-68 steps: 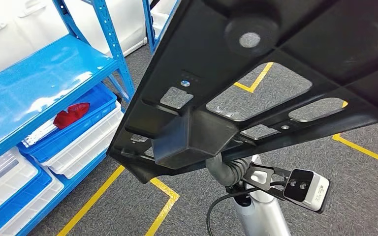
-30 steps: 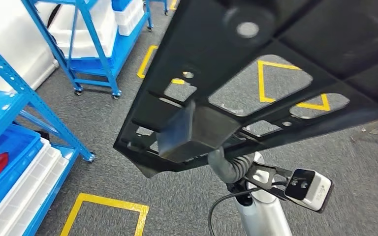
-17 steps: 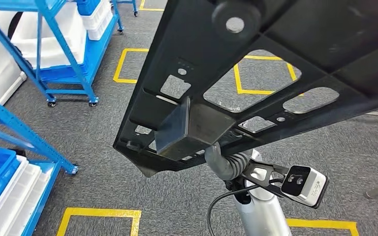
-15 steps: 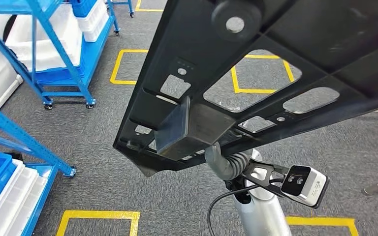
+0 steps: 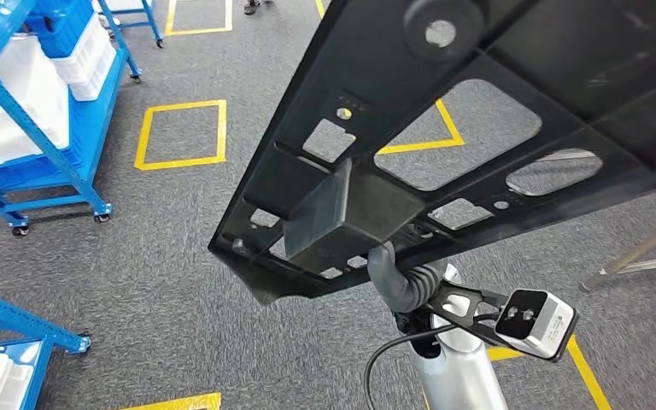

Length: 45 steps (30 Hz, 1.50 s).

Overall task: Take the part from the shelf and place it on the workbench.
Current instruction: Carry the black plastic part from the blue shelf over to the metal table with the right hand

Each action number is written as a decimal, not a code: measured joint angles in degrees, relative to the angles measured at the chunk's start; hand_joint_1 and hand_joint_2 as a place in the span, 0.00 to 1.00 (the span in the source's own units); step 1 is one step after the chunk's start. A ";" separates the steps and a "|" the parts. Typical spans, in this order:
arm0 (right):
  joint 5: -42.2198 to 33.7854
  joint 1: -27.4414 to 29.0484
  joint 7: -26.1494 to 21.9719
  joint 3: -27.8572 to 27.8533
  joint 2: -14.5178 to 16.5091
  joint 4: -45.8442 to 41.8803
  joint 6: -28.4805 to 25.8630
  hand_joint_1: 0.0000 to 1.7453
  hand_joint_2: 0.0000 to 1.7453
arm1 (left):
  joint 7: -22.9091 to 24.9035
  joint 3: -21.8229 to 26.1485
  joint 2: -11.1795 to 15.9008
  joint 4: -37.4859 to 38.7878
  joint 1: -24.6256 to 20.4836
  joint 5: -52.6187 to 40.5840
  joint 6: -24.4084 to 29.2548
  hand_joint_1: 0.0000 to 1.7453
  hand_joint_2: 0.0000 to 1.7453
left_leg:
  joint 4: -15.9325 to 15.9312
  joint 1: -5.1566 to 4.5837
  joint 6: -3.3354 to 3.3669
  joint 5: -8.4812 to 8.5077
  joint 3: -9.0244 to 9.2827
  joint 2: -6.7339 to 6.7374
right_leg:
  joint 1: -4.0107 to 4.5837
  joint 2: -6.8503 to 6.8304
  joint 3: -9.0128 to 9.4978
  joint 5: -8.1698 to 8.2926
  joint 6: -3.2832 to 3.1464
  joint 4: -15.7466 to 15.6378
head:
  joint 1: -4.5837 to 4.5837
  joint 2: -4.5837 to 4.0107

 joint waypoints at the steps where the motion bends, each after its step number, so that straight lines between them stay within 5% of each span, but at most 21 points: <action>1: -0.02 0.06 -0.01 -0.17 -0.03 -0.04 0.00 1.00 1.00 | -0.03 -0.01 0.01 0.00 -0.06 -0.02 -0.07 0.00 1.00 | -0.26 -0.16 0.29 -0.21 0.15 -0.03 | -0.08 0.50 -0.19 0.09 0.37 -0.02 | 0.00 0.00; 3: -0.07 0.17 -0.01 -0.45 -0.09 -0.06 0.01 1.00 1.00 | -0.05 -0.04 0.01 0.00 -0.25 0.04 -0.17 0.00 1.00 | -0.63 -0.22 1.11 0.17 0.25 1.02 | -0.28 0.92 -0.41 0.23 1.07 -0.10 | 0.01 0.00; 5: -0.19 -0.04 0.00 -0.67 -0.16 -0.01 0.05 1.00 1.00 | -0.03 -0.05 0.02 0.00 -0.50 0.26 -0.19 0.00 1.00 | -1.20 -0.11 1.92 0.56 0.42 2.13 | -0.21 -1.31 -1.51 -1.25 1.56 2.14 | 0.01 0.00; 8: -0.58 -0.54 0.01 -0.78 -0.22 0.38 0.11 1.00 1.00 | 0.15 -0.03 0.03 0.00 -0.42 0.61 -0.08 0.00 1.00 | -1.42 -0.38 2.39 0.60 0.42 4.07 | -0.36 -5.09 -6.75 -6.55 2.05 12.96 | 0.01 0.00; 10: -0.78 -0.59 0.02 -0.78 -0.31 0.85 0.13 1.00 1.00 | 0.31 -0.02 0.04 0.00 -0.35 0.72 0.00 0.00 1.00 | -1.39 -0.48 2.39 0.50 0.40 5.46 | -0.50 -5.64 -8.61 -7.24 2.19 16.65 | 0.01 0.00; 12: -0.84 -0.79 0.03 -0.78 -0.38 1.28 0.13 1.00 1.00 | 0.36 -0.01 0.04 0.00 -0.41 0.77 -0.03 0.00 1.00 | -1.37 -0.49 2.20 0.34 0.57 6.65 | -0.52 -6.30 -5.95 -4.07 2.08 11.64 | 0.01 0.00; 14: -0.91 -1.35 0.03 -0.77 -0.38 1.60 0.08 1.00 1.00 | 0.36 -0.01 0.02 0.00 -0.46 0.78 -0.13 0.00 1.00 | -1.32 -0.67 1.81 0.05 0.88 7.60 | -0.18 -8.76 -1.58 -1.16 1.55 3.33 | 0.01 0.00; 16: -0.95 -1.94 0.02 -0.75 -0.37 1.85 -0.06 1.00 1.00 | 0.36 -0.01 0.02 0.00 -0.47 0.73 -0.24 0.00 1.00 | -1.32 -0.90 1.22 -0.17 1.16 8.49 | 0.34 -10.11 0.20 -0.54 0.86 -0.32 | 0.01 0.00; 18: -0.98 -2.15 0.02 -0.73 -0.34 2.02 -0.19 1.00 1.00 | 0.38 0.00 0.02 0.00 -0.56 0.66 -0.36 0.00 1.00 | -1.44 -0.93 0.54 -0.33 1.49 9.52 | 0.55 -8.90 0.10 -0.42 0.25 -0.45 | 0.01 0.00; 20: -1.05 -2.28 0.01 -0.72 -0.32 2.10 -0.21 1.00 1.00 | 0.38 0.01 0.03 0.00 -0.77 0.60 -0.49 0.00 1.00 | -0.21 -0.69 -0.06 -1.51 1.28 8.45 | 0.32 -7.68 0.33 -0.16 -0.43 -0.85 | 0.01 0.00; 23: -1.11 -2.50 -0.02 -0.69 -0.15 2.31 -0.19 1.00 1.00 | 0.39 -0.01 -0.03 0.01 -0.63 0.49 -0.62 0.00 1.00 | 9.79 -0.40 -0.40 -6.62 -3.43 4.25 | 0.14 -5.71 0.56 0.01 -1.17 -1.08 | 0.00 0.00; 25: -1.18 -2.34 0.02 -0.69 -0.12 2.53 -0.10 1.00 1.00 | 0.42 0.00 -0.01 0.00 -0.27 0.43 -0.62 0.00 1.00 | 15.59 -0.41 -0.38 -7.96 -6.67 3.52 | 0.36 -4.02 0.58 0.01 -1.32 -1.03 | -0.01 0.00; 27: -1.30 -2.09 0.05 -0.69 -0.13 2.64 0.00 1.00 1.00 | 0.43 0.01 0.03 0.00 -0.11 0.26 -0.59 0.00 1.00 | 12.74 -0.43 -0.10 -4.93 -5.91 3.19 | 0.45 -2.37 0.71 -0.02 -1.27 -0.90 | -0.01 0.00; 30: -1.50 -1.95 0.03 -0.70 -0.13 2.67 0.08 1.00 1.00 | 0.54 -0.01 0.09 0.01 -0.14 0.02 -0.54 0.00 1.00 | 1.22 -0.34 0.50 0.33 -1.00 -0.05 | 0.32 -0.31 0.55 -0.12 -0.76 -0.52 | -0.02 0.00; 32: -1.58 -1.78 0.03 -0.71 -0.14 2.68 0.16 1.00 1.00 | 0.70 -0.02 0.13 0.01 -0.12 -0.01 -0.48 0.00 1.00 | -0.95 -0.49 0.79 0.47 -0.09 -1.19 | 0.00 0.87 0.08 0.02 -0.03 -0.46 | -0.02 0.00; 34: -1.60 -1.62 0.03 -0.73 -0.15 2.68 0.24 1.00 1.00 | 0.81 -0.01 0.13 0.00 -0.21 0.01 -0.39 0.00 1.00 | -1.45 -0.53 1.33 0.80 0.13 0.03 | -0.15 1.27 -0.23 0.05 0.71 -0.41 | -0.01 0.00; 36: -1.61 -1.71 0.02 -0.77 -0.17 2.68 0.30 1.00 1.00 | 0.82 -0.01 0.13 0.00 -0.33 0.02 -0.34 0.00 1.00 | -2.18 -0.38 1.99 1.12 0.49 1.41 | 0.04 -1.38 -1.53 -1.64 1.22 2.21 | 0.01 0.00; 38: -1.63 -1.80 0.00 -0.79 -0.19 2.75 0.33 1.00 1.00 | 0.80 -0.01 0.14 0.00 -0.22 0.01 -0.35 0.00 1.00 | -2.40 -0.48 2.32 1.11 0.65 2.86 | -0.07 -4.55 -4.88 -5.03 1.59 8.93 | 0.02 0.00; 40: -1.63 -1.74 0.00 -0.81 -0.22 2.91 0.44 1.00 1.00 | 0.80 0.00 0.15 0.00 -0.07 -0.02 -0.35 0.00 1.00 | -2.35 -0.56 2.34 0.94 0.67 4.44 | -0.43 -5.39 -8.06 -6.87 1.96 14.83 | 0.01 0.00; 41: -1.63 -1.70 0.00 -0.83 -0.25 2.98 0.53 1.00 1.00 | 0.80 0.00 0.15 0.00 -0.06 -0.03 -0.35 0.00 1.00 | -2.33 -0.56 2.29 0.83 0.72 5.21 | -0.59 -5.60 -8.29 -6.30 2.09 15.07 | 0.01 0.00; 45: -1.62 -1.68 0.00 -0.85 -0.27 3.00 0.96 1.00 1.00 | 0.79 -0.01 0.03 0.00 -0.15 -0.06 -0.50 0.00 1.00 | -2.23 -0.74 1.55 0.16 1.49 7.47 | -0.44 -8.99 -1.09 -0.16 1.70 1.52 | 0.01 0.00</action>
